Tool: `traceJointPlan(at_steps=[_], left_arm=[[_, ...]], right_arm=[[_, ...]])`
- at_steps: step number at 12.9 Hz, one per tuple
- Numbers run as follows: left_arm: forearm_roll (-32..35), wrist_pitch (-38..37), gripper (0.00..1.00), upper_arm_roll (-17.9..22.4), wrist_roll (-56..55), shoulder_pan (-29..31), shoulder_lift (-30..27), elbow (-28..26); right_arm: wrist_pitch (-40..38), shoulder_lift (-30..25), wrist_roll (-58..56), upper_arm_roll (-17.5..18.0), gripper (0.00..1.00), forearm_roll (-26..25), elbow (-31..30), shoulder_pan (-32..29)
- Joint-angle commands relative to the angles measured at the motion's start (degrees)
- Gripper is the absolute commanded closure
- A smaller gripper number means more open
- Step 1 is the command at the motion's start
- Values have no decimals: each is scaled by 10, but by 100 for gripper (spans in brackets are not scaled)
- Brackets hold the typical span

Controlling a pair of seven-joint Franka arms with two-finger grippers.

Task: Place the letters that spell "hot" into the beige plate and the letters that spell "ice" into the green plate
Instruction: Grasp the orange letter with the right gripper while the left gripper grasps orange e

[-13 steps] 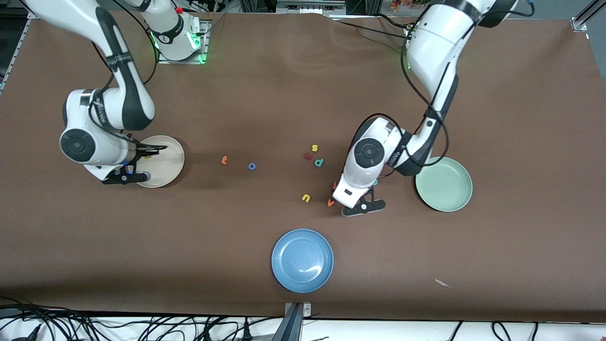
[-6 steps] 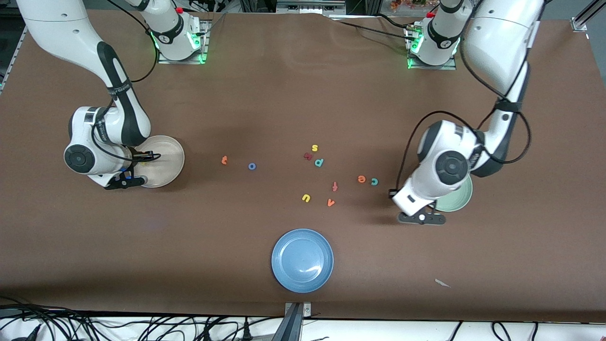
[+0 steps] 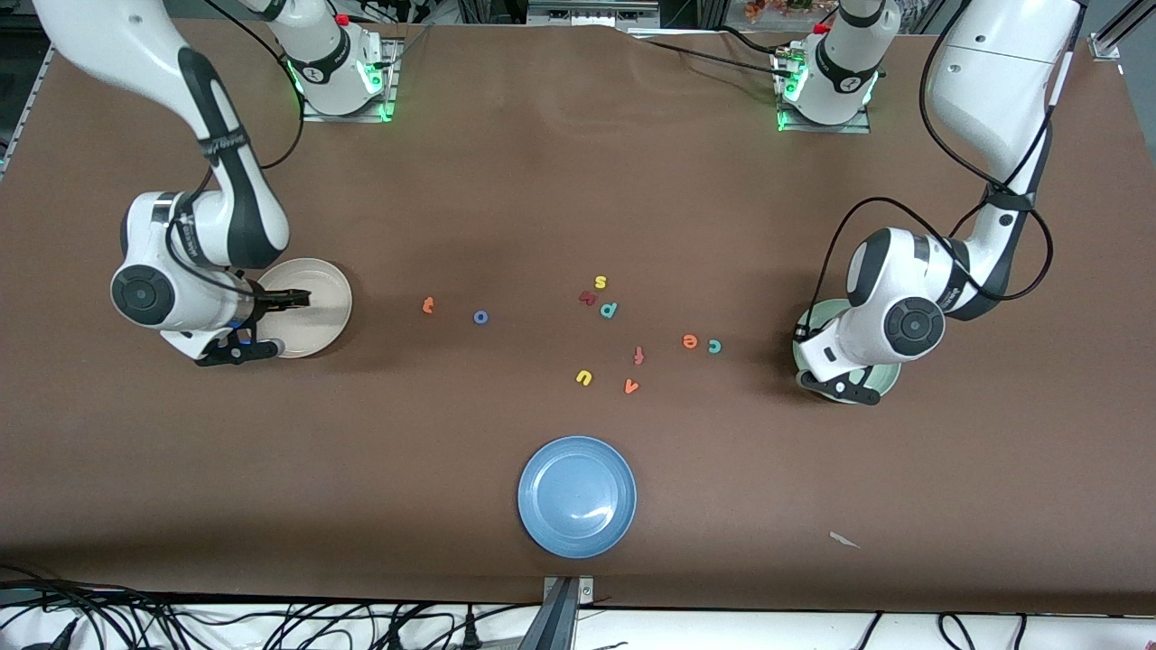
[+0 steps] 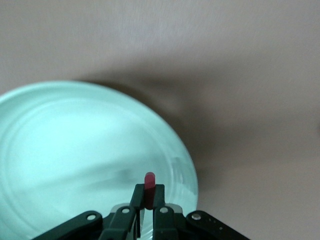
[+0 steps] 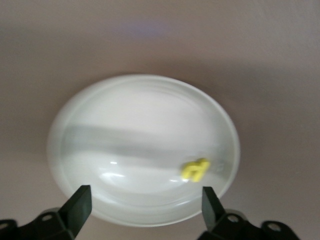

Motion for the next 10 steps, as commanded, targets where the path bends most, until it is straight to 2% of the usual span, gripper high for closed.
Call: traceJointPlan(at_steps=[1,2,4,7,10], left_arm=[[13,4,48,-1,11,5,-30,-29],[13,4,0,0,12,5,-30,-27],[10,4,0,0,2,8,-34,-21],[6,0,0,-1,-20,0,-45,-13],[5,0,0,-6,-122,-48,-45,-5]], right_arm=[[-14,-15,116,58,1,12,10,1],[-9,-15,155,86,1,12,11,1],[4,-6,239,120,1,14,21,7],[62,36,320,124,2,14,13,31],[124,56,378,129,5,14,-13,56]])
